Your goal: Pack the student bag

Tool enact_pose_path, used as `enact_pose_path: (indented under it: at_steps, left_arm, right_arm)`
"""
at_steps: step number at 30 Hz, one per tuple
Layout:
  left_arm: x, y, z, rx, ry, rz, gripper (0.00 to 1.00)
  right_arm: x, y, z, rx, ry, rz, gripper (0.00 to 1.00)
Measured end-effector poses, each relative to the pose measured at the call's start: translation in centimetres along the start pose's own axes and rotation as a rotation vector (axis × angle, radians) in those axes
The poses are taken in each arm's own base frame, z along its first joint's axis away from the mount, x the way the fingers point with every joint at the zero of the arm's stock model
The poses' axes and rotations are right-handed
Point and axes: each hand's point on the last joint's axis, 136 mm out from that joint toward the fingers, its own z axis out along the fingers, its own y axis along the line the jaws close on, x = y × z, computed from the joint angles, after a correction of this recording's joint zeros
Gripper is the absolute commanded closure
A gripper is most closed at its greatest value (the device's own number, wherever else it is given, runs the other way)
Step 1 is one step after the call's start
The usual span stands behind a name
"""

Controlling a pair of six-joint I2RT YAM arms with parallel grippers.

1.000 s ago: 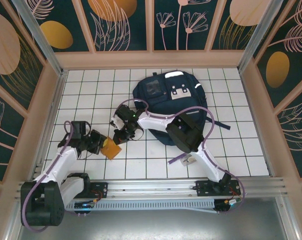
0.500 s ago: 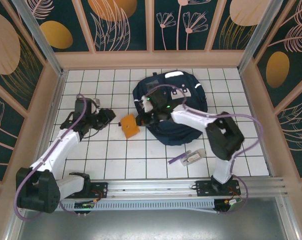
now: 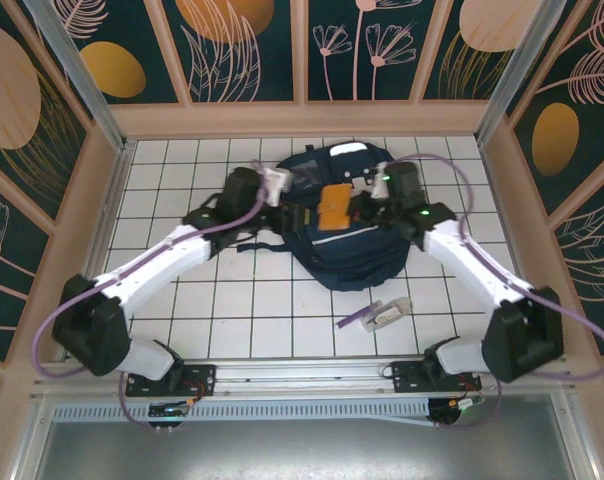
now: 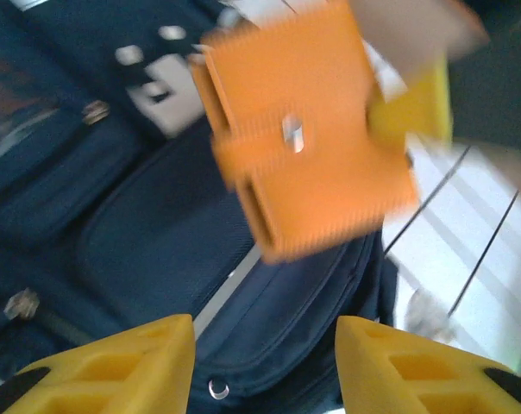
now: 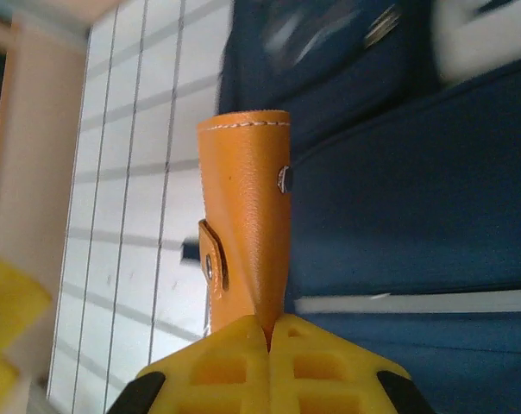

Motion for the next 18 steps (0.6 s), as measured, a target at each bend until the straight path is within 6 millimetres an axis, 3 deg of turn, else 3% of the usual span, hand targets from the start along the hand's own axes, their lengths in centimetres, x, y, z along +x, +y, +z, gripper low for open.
enact_pose_path:
  at_steps: [2, 6, 8, 11, 14, 17, 18]
  left_arm:
    - [2.1, -2.0, 2.6, 0.024, 0.061, 0.18, 0.41]
    - [6.7, -3.6, 7.2, 0.024, 0.191, 0.459, 0.38]
    - [7.9, -3.4, 9.5, -0.01, 0.237, 0.561, 0.38]
    - [8.1, -1.7, 11.7, -0.104, 0.266, 0.649, 0.4]
    - [7.5, 0.0, 12.8, -0.201, 0.273, 0.696, 0.65]
    - [7.4, 0.7, 13.2, -0.249, 0.281, 0.726, 0.95]
    - [7.3, 0.7, 13.2, -0.261, 0.281, 0.735, 1.0]
  right_arm:
    - [-2.2, -2.5, -2.8, 0.064, -0.099, 0.044, 1.0]
    - [-4.7, -6.8, -7.9, 0.196, -0.251, 0.122, 1.0]
    - [-5.4, -8.5, -10.1, 0.252, -0.311, 0.146, 1.0]
    - [-5.6, -9.7, -12.2, 0.299, -0.359, 0.163, 1.0]
    - [-5.2, -9.9, -12.9, 0.312, -0.365, 0.163, 1.0]
    - [-4.1, -10.3, -12.3, 0.31, -0.329, 0.167, 1.0]
    - [-3.8, -10.4, -12.1, 0.308, -0.316, 0.17, 1.0]
